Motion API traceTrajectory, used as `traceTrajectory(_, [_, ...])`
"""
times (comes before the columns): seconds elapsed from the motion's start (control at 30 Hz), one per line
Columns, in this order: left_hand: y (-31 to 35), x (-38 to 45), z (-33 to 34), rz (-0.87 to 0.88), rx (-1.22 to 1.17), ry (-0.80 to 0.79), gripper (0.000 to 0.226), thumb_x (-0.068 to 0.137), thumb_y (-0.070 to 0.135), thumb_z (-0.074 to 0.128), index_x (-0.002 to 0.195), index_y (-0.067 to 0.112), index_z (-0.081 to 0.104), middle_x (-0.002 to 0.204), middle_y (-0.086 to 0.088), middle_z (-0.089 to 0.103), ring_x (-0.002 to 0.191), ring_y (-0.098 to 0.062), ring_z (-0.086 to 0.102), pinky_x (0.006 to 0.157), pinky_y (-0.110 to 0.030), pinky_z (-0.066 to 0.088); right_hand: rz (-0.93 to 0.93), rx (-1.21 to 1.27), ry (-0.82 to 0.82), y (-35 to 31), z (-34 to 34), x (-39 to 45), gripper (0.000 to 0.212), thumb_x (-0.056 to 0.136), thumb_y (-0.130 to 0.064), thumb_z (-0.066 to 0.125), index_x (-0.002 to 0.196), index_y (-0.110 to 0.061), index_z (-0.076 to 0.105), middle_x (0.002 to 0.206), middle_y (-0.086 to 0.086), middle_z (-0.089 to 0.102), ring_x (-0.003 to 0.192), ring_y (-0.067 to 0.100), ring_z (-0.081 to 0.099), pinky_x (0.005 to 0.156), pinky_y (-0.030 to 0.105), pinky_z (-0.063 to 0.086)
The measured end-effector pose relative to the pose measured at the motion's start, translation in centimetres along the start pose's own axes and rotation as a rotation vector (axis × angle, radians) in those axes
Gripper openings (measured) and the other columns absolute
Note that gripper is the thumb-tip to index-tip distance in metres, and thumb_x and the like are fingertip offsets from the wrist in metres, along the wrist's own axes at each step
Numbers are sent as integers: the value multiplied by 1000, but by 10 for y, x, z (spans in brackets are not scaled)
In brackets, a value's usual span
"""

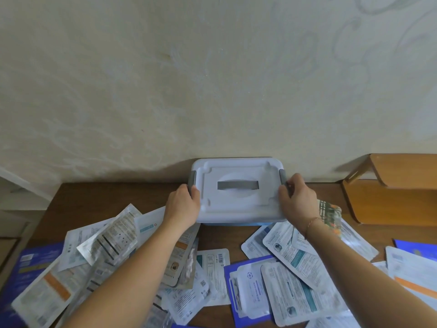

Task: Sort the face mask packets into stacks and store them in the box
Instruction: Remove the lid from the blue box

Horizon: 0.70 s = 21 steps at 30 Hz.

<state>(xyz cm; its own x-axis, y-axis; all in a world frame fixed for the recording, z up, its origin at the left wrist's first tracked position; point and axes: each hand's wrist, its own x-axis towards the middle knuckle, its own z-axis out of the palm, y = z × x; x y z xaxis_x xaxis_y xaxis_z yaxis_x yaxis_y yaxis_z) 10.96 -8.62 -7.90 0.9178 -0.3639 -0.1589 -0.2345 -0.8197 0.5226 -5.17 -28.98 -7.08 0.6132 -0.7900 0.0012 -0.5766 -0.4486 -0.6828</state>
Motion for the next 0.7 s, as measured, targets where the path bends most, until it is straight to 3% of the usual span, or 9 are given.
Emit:
traceTrajectory(0.27, [0,2,-3,2,-4,-50,36,105,35,30,96,8,52,89,-8,56,72,-15,53,53,-26,36,-16,12,-15,3,0,2,13,91,-14,49,87,-3,43,69,12,55,59,26,47,50,30,33])
traceTrajectory(0.43, [-4,5,-2,10,-2,-71,39,105,36,29,95,7,53,89,-10,56,73,-19,54,56,-29,37,-12,17,-36,5,1,4,13,92,-16,47,89,-4,42,70,11,55,61,25,49,52,34,33])
traceTrajectory(0.57, [-10,6,-4,12,-14,-85,39,105,35,28,91,8,52,83,-8,54,68,-15,51,53,-26,35,156,58,-28,14,-1,6,11,91,-12,41,89,-5,48,77,14,58,68,29,50,62,38,41])
traceTrajectory(0.7, [-13,8,-7,47,-6,-93,39,105,34,28,89,9,51,80,-7,53,65,-13,49,52,-25,32,177,88,-69,21,1,4,13,94,-11,40,91,-3,49,78,12,56,65,22,46,54,31,34])
